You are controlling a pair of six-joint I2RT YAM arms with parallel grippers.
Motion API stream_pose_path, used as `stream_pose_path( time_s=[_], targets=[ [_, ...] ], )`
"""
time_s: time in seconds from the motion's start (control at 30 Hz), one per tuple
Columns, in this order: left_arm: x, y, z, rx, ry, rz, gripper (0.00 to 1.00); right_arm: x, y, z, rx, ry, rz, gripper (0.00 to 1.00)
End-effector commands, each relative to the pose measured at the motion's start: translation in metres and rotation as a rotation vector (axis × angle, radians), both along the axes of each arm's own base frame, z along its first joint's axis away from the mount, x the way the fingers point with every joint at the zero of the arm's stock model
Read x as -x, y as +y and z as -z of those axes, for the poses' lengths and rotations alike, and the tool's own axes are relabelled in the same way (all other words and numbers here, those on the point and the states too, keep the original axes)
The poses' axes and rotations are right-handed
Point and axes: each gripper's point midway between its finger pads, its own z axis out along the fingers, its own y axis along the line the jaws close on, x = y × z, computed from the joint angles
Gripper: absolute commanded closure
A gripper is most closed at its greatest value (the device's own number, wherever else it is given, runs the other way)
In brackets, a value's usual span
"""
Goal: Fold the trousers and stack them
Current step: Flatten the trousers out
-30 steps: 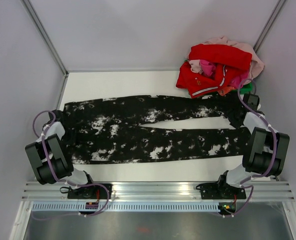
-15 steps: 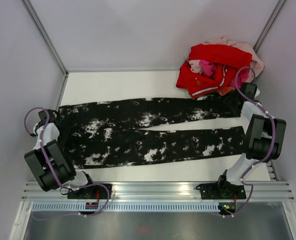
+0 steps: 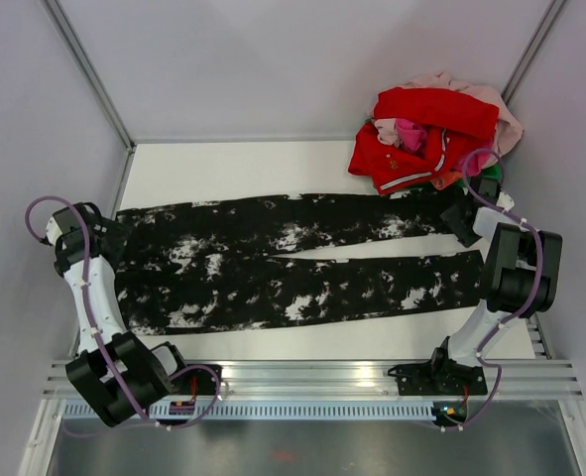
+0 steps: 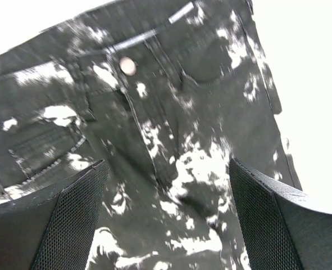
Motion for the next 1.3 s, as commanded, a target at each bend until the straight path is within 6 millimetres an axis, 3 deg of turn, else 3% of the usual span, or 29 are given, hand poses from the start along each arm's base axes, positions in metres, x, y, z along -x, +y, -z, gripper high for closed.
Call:
stream_pose_path(
  time_s=[0.0,0.1,0.17,0.2,0.37,0.4,0.57,0.77,0.87,0.93,1.03,1.07,1.17,1.27],
  targets=[
    [-0.001,-0.022,-0.004,0.056,-0.038,0.107,0.07,-0.008,-0.010,0.003,0.021,-0.030,0.063,0.31],
    [0.007,-0.021,-0.005,0.038,-0.021,0.089,0.06,-0.008,-0.012,0.015,0.023,-0.002,0.084,0.36],
    [0.011,-0.018,-0.006,0.019,-0.003,0.078,0.06,-0.004,-0.019,0.020,0.048,0.021,0.113,0.46],
    [0.013,-0.018,-0.007,0.016,-0.001,0.075,0.06,-0.001,-0.021,0.022,0.060,0.035,0.127,0.56],
    [0.018,-0.011,0.003,0.000,0.035,0.042,0.05,0.024,-0.037,0.027,0.108,0.062,0.176,0.87],
    [0.022,-0.007,0.008,-0.010,0.063,0.023,0.05,0.027,-0.040,0.024,0.112,0.051,0.183,1.00],
    [0.023,-0.003,0.015,-0.009,0.083,-0.005,0.04,0.058,-0.043,0.024,0.104,0.088,0.186,1.00],
    [0.016,-0.002,0.021,0.001,0.090,0.013,0.04,0.090,-0.041,0.009,0.120,0.085,0.197,1.00],
    [0.012,-0.003,0.022,0.002,0.082,0.033,0.04,0.084,-0.040,0.003,0.111,0.082,0.136,1.00],
    [0.009,-0.007,0.023,0.014,0.070,0.067,0.04,0.073,-0.032,0.000,0.072,0.071,0.072,0.95],
    [0.008,-0.013,0.022,0.024,0.062,0.109,0.04,0.059,-0.026,-0.022,0.069,0.020,-0.009,0.71],
    [0.008,-0.014,0.023,0.028,0.063,0.115,0.04,0.055,-0.024,-0.041,0.100,-0.016,-0.040,0.54],
    [0.012,-0.020,0.019,0.028,0.058,0.140,0.04,0.042,-0.018,-0.094,0.172,-0.104,-0.094,0.30],
    [0.008,-0.043,0.016,0.072,-0.008,0.203,0.08,0.027,0.007,-0.141,0.183,-0.215,-0.181,0.28]
  ],
)
